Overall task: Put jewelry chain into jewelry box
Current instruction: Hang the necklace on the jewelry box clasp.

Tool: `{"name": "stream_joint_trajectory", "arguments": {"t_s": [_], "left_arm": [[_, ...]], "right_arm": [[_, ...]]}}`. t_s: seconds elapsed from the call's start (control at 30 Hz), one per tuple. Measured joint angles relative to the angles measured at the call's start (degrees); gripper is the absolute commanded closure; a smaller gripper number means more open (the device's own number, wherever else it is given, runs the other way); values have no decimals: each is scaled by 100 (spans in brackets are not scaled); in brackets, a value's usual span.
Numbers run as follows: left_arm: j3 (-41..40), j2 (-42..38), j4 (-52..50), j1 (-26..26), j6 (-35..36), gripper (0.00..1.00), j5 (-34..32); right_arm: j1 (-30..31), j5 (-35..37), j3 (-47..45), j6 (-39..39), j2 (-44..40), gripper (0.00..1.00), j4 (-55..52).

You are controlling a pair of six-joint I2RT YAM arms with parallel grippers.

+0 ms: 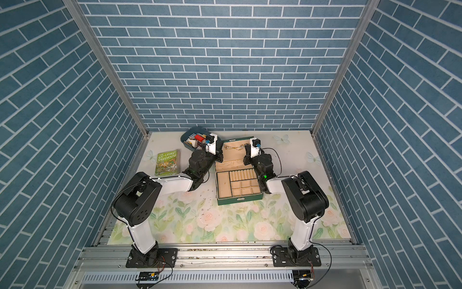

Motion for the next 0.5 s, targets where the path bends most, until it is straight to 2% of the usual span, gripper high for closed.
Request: {"name": "stream_joint_trajectory", "arguments": {"t_s": [0.27, 0.5], "left_arm": [[-203, -11, 334, -2, 0, 100, 83], [-389, -13, 199, -17, 0, 100, 129]], "right_arm": [[20, 2, -221, 0, 0, 100, 72], [48, 2, -247, 0, -2, 100, 87]]}}
